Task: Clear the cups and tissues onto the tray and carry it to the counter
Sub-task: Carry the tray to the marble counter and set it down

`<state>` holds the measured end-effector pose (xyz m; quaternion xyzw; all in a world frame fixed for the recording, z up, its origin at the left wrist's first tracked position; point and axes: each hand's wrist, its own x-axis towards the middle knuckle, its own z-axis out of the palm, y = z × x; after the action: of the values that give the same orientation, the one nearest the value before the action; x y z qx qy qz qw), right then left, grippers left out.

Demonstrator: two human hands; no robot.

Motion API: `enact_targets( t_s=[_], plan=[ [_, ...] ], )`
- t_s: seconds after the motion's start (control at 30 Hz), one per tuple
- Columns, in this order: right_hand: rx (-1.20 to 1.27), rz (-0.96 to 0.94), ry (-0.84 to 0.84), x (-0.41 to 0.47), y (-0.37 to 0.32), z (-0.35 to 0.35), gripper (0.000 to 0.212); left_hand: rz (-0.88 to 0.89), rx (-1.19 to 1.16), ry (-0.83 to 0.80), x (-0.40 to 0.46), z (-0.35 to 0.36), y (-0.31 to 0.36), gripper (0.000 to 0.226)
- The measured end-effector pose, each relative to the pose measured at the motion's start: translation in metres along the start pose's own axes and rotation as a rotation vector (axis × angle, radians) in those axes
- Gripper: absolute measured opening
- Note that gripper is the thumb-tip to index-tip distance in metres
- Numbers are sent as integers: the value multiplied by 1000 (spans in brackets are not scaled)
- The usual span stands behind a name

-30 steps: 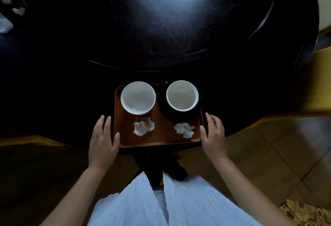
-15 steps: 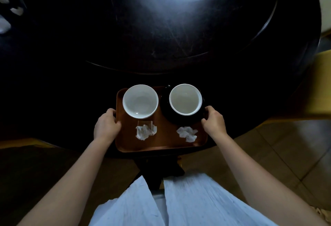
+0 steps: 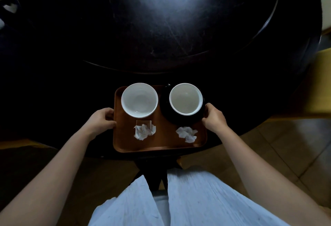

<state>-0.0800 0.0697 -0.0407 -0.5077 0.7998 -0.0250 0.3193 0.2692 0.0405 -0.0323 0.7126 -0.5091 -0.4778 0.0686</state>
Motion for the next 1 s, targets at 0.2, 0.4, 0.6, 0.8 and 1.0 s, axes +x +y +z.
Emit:
enact_targets(
  t_s=[0.2, 0.4, 0.6, 0.8, 1.0],
  plan=[
    [190, 7, -81, 4, 1, -8, 23, -42, -144, -127, 2, -11, 0, 32],
    [472, 78, -262, 6, -1, -18, 36, -76, -190, -176, 2, -16, 4, 36],
    [483, 52, -324, 11, 5, -23, 41, -96, -219, -227, 2, -16, 3, 43],
    [515, 12, -335, 11, 11, -26, 39, -64, -249, -216, -5, -13, 0, 43],
    [563, -21, -295, -6, 18, -24, 39, 5, -234, -196, -17, -11, -3, 42]
  ],
)
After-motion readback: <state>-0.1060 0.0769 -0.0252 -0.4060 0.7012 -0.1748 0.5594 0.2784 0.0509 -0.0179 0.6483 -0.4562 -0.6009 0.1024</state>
